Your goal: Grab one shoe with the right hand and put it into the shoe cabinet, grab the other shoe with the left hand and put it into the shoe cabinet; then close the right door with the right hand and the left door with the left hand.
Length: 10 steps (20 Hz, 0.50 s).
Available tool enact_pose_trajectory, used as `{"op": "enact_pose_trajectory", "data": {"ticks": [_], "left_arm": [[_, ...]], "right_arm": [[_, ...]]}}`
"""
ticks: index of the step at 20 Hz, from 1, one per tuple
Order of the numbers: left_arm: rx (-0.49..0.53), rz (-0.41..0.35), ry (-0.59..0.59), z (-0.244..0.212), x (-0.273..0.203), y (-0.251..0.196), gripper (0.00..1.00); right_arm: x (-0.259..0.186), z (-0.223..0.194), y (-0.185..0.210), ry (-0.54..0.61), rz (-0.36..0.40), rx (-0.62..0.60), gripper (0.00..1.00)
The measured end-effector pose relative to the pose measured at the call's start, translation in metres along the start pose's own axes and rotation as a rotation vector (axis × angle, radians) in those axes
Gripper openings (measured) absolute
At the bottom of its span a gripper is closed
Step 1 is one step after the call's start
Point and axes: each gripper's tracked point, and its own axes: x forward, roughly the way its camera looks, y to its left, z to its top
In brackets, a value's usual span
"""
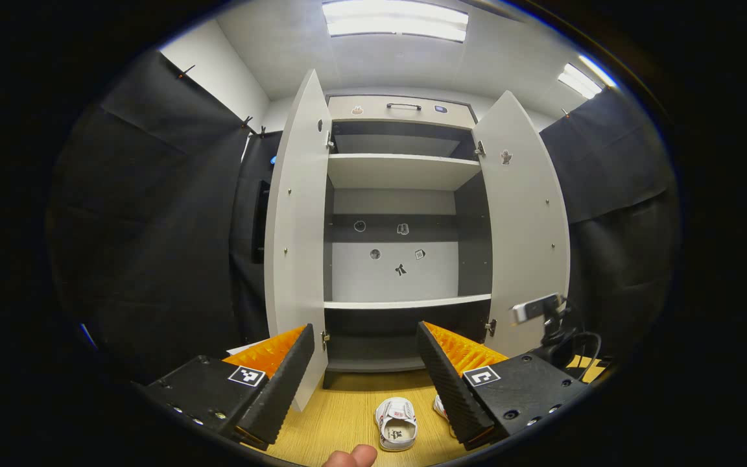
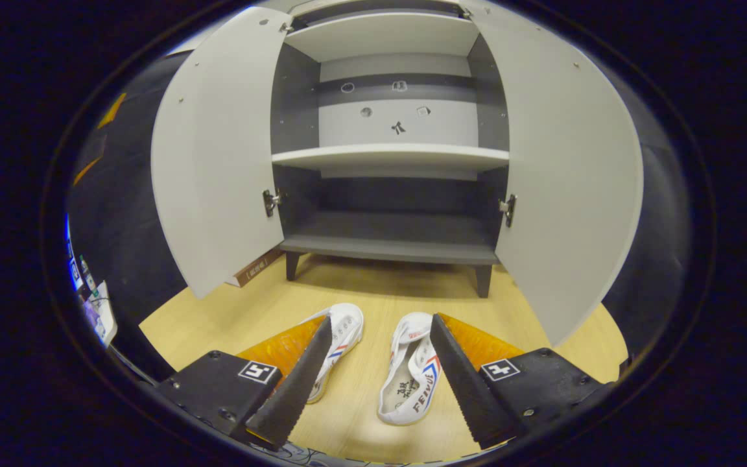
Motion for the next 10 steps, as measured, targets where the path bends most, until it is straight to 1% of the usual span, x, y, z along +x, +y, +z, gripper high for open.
{"op": "enact_pose_trajectory", "data": {"ticks": [1,2,4,5,7,10], "left_arm": [[0.005,0.002,0.001,-0.002,0.001,0.002,0.95],[0.008,0.006,0.002,-0.004,0.000,0.004,0.95],[0.008,0.013,0.009,-0.009,0.003,0.008,0.95],[0.006,0.018,0.017,-0.012,0.005,0.010,0.95],[0.001,0.029,0.037,-0.021,0.006,0.015,0.95],[-0.010,0.047,0.059,-0.030,0.009,0.024,0.95]], "right_arm": [[0.008,-0.009,0.001,0.026,0.008,0.008,0.99],[0.015,-0.017,0.003,0.049,0.013,0.015,0.99],[0.029,-0.029,0.002,0.083,0.022,0.026,0.95],[0.035,-0.035,0.001,0.101,0.017,0.023,0.91],[0.048,-0.048,-0.002,0.142,0.007,0.028,0.87],[0.067,-0.064,-0.006,0.193,0.001,0.062,0.84]]}}
